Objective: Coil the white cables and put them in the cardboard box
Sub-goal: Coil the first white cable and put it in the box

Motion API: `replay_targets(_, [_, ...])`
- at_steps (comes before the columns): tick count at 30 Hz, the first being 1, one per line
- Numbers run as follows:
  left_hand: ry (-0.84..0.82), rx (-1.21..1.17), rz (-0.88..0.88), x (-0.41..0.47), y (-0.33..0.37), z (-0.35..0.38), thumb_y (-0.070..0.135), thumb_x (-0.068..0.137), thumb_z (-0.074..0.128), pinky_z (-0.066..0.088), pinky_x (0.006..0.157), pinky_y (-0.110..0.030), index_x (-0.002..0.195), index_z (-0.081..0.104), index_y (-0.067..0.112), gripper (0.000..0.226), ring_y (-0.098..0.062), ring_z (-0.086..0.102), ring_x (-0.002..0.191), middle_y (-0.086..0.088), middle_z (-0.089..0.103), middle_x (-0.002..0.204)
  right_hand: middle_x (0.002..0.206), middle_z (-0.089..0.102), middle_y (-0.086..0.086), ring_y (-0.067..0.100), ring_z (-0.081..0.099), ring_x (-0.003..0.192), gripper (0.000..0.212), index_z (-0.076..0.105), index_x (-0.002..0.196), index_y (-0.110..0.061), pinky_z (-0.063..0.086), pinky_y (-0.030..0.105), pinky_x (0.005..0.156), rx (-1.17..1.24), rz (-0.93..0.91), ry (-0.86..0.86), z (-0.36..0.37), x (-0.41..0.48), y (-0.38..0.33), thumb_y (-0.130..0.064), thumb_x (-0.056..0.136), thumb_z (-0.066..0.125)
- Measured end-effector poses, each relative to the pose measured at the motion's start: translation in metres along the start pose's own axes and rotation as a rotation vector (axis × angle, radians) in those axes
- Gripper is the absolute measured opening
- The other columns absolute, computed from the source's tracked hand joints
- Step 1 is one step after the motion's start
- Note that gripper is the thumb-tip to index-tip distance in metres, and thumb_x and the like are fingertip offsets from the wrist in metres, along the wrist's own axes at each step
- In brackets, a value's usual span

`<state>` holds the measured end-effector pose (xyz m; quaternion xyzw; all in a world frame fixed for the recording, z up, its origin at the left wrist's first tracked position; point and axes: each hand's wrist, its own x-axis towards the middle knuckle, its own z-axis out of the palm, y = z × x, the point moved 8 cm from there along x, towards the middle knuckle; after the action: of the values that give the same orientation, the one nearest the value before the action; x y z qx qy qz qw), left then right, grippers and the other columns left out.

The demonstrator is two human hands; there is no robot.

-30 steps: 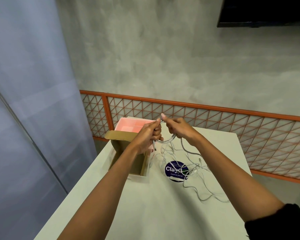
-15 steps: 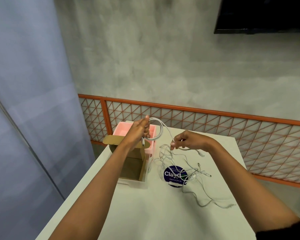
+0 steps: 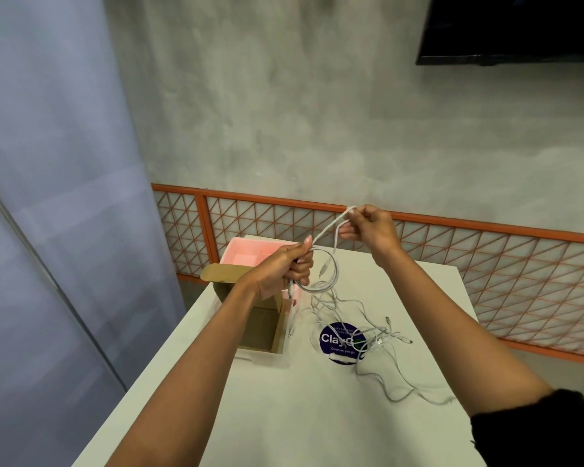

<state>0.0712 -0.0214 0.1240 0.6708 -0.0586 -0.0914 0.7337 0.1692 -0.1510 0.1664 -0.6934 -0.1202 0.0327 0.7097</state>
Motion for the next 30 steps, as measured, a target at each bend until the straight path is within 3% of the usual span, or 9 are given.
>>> replay_targets(3, [0.002,0.003,0.005,0.0,0.003,0.001,0.036,0.101,0.033,0.034,0.054,-0.022,0.064,0.033,0.017,0.042,-0.008,0.019,0.044,0.004,0.019,0.055,0.05,0.063,0.003,0.008,0.062,0.042,0.023,0.057,0.076,-0.003,0.056,0.018,0.05,0.104,0.066,-0.014,0.007,0.001,-0.001,-0.006,0.097,0.048])
replay_targets(9, [0.036,0.015,0.026,0.003,0.007,0.0,0.035,0.102,0.031,0.033,0.055,-0.022,0.064,0.033,0.017,0.042,-0.007,0.02,0.043,0.008,0.023,0.051,0.04,0.06,0.005,0.01,0.06,0.035,0.02,0.053,0.074,0.005,0.052,0.018,0.042,0.215,0.38,-0.039,0.018,-0.009,0.024,0.0,0.094,0.051])
replay_targets(13, [0.103,0.027,0.039,0.006,0.005,-0.005,0.036,0.102,0.034,0.034,0.053,-0.021,0.066,0.034,0.017,0.04,-0.006,0.022,0.043,0.009,0.025,0.051,0.054,0.065,0.003,0.009,0.061,0.049,0.022,0.058,0.075,-0.006,0.052,0.02,0.044,-0.075,0.526,-0.229,0.029,-0.024,0.04,-0.016,0.094,0.056])
replay_targets(15, [0.163,0.069,0.051,0.007,0.004,-0.013,0.037,0.101,0.035,0.035,0.055,-0.022,0.066,0.034,0.018,0.04,-0.007,0.024,0.046,0.009,0.026,0.053,0.07,0.067,0.001,0.009,0.058,0.064,0.026,0.059,0.077,-0.013,0.046,0.021,0.054,-0.275,0.511,-0.365,0.034,-0.031,0.042,-0.024,0.098,0.049])
replay_targets(18, [0.25,0.149,0.077,0.006,0.004,-0.023,0.039,0.1,0.035,0.036,0.059,-0.025,0.067,0.036,0.018,0.04,-0.008,0.028,0.049,0.007,0.027,0.056,0.084,0.067,0.003,0.011,0.057,0.072,0.036,0.056,0.081,-0.016,0.039,0.025,0.064,-0.32,0.454,-0.493,0.044,-0.042,0.038,-0.032,0.103,0.032])
replay_targets(24, [0.37,0.153,0.088,0.004,0.001,-0.028,0.04,0.101,0.035,0.035,0.053,-0.021,0.066,0.04,0.018,0.041,-0.007,0.03,0.048,0.005,0.029,0.055,0.081,0.059,0.001,0.014,0.05,0.078,0.06,0.053,0.071,-0.019,0.037,0.03,0.075,-0.278,0.44,-0.709,0.058,-0.054,0.042,-0.065,0.092,0.022])
replay_targets(26, [0.389,0.132,0.083,0.004,-0.001,-0.03,0.04,0.101,0.036,0.034,0.051,-0.02,0.066,0.04,0.018,0.041,-0.007,0.03,0.047,0.006,0.029,0.055,0.083,0.059,0.001,0.013,0.052,0.078,0.048,0.056,0.08,-0.016,0.042,0.031,0.08,-0.28,0.402,-0.74,0.059,-0.054,0.042,-0.056,0.095,0.033])
replay_targets(28, [0.396,0.113,0.076,0.004,-0.002,-0.032,0.041,0.1,0.037,0.031,0.052,-0.022,0.066,0.04,0.019,0.041,-0.008,0.029,0.048,0.007,0.029,0.053,0.087,0.062,0.003,0.014,0.057,0.08,0.026,0.061,0.094,-0.01,0.047,0.03,0.08,-0.297,0.346,-0.736,0.057,-0.051,0.04,-0.033,0.097,0.048])
replay_targets(30, [0.435,0.134,0.069,0.003,-0.002,-0.035,0.04,0.101,0.037,0.03,0.054,-0.024,0.065,0.041,0.019,0.041,-0.008,0.029,0.049,0.009,0.031,0.051,0.086,0.067,0.006,0.016,0.062,0.078,0.023,0.067,0.096,-0.004,0.051,0.029,0.077,-0.474,0.235,-0.641,0.051,-0.043,0.034,-0.025,0.092,0.06])
